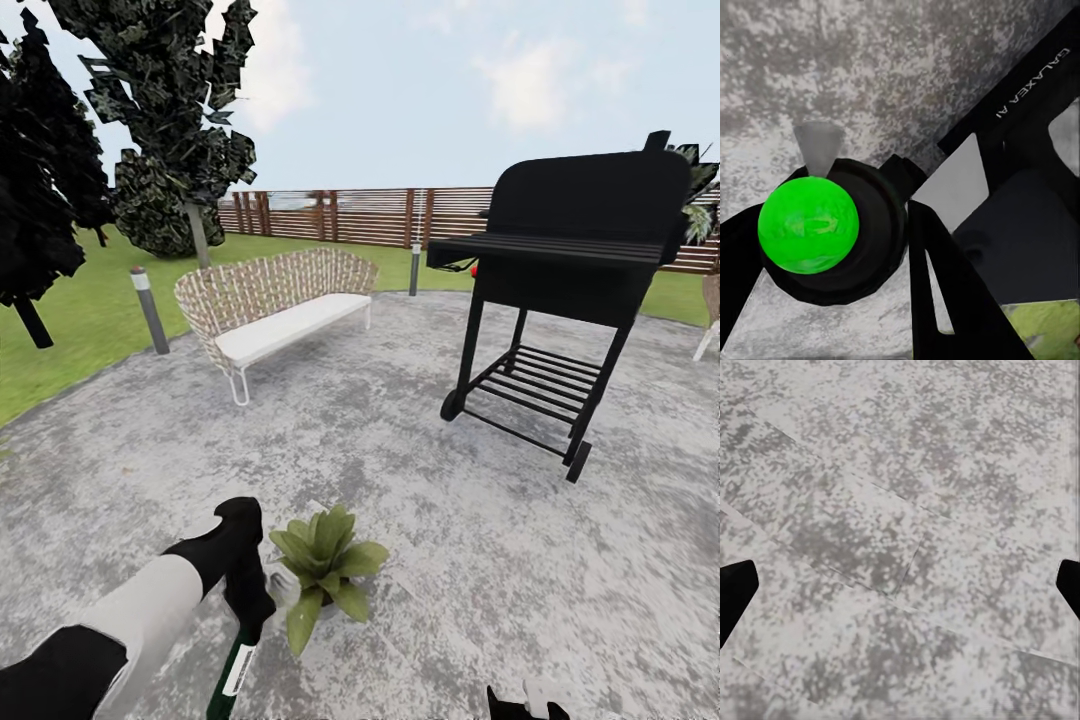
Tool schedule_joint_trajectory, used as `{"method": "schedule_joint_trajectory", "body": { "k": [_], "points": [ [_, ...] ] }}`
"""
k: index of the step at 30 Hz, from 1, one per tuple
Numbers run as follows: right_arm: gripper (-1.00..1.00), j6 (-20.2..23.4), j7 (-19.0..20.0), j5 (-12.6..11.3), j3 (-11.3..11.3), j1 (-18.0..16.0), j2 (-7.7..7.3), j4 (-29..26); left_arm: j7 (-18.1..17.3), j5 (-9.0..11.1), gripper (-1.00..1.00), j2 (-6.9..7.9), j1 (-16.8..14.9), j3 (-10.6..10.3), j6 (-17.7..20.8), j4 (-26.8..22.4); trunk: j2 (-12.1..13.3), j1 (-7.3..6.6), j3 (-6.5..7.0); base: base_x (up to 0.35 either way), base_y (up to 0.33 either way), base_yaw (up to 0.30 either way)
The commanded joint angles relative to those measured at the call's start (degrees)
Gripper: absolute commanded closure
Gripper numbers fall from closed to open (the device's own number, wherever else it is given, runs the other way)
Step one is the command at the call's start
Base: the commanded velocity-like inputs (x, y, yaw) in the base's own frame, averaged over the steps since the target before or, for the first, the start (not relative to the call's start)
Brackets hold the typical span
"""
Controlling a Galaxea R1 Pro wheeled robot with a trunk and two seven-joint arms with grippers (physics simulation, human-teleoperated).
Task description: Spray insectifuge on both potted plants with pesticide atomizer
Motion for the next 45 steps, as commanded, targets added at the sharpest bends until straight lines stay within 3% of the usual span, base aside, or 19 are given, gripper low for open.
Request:
{"method": "schedule_joint_trajectory", "body": {
  "k": [1, 2, 5, 8, 20, 25, 30, 38, 45],
  "points": [
    [-1.00, -0.20, -0.07, 0.60, -0.46, -0.04, 0.01, 0.06, -3.52, -0.50, 1.00, -0.13, -1.18, -2.68, 0.58, -0.22, -0.02, -0.02, -0.06, -0.186, 0.000, -0.014],
    [-1.00, -0.19, -0.08, 0.61, -0.45, -0.04, 0.00, 0.06, -4.41, -0.90, 1.00, -0.21, -2.21, -5.57, 0.63, -0.48, -0.02, -0.02, -0.06, -0.258, 0.000, -0.007],
    [-1.00, -0.19, -0.08, 0.61, -0.47, -0.04, 0.01, 0.06, -4.41, -2.51, 1.00, -0.28, -4.56, -11.36, 0.86, -0.74, -0.02, -0.02, -0.06, -0.215, 0.000, -0.003],
    [-1.00, -0.19, -0.09, 0.61, -0.47, -0.04, 0.01, 0.06, -4.41, -3.72, 1.00, -0.36, -6.27, -13.20, 0.92, -0.80, -0.02, -0.02, -0.06, -0.053, 0.000, -0.001],
    [-1.00, -0.19, -0.09, 0.61, -0.45, -0.04, 0.01, 0.06, -4.41, -4.09, 1.00, -2.95, -10.75, -13.75, 0.94, -0.77, -0.02, -0.02, -0.06, -0.003, 0.000, 0.000],
    [-1.00, -0.19, -0.02, 0.61, -0.49, -0.04, -0.01, 0.06, -4.41, -4.05, 1.00, -4.22, -10.95, -13.95, 0.90, -0.61, -0.02, -0.02, -0.06, 0.000, 0.000, 0.000],
    [-1.00, -0.19, 0.00, 0.61, -0.48, -0.04, -0.01, 0.06, -4.41, -3.95, 1.00, -4.04, -10.54, -15.25, 0.85, 0.06, -0.02, -0.02, -0.07, 0.000, 0.000, -0.102],
    [-1.00, -0.23, -0.07, 0.61, -0.47, -0.04, -0.01, 0.06, -4.41, -3.93, 1.00, -3.86, -10.12, -15.45, 0.84, 0.28, -0.02, -0.02, -0.15, 0.000, 0.000, -0.181],
    [-1.00, -0.26, 0.09, 0.64, -0.46, -0.04, -0.05, 0.11, -4.41, -4.01, 1.00, -3.30, -6.55, -15.43, 0.91, 0.33, -0.02, -0.02, -0.16, 0.000, 0.000, -0.009]
  ]
}}
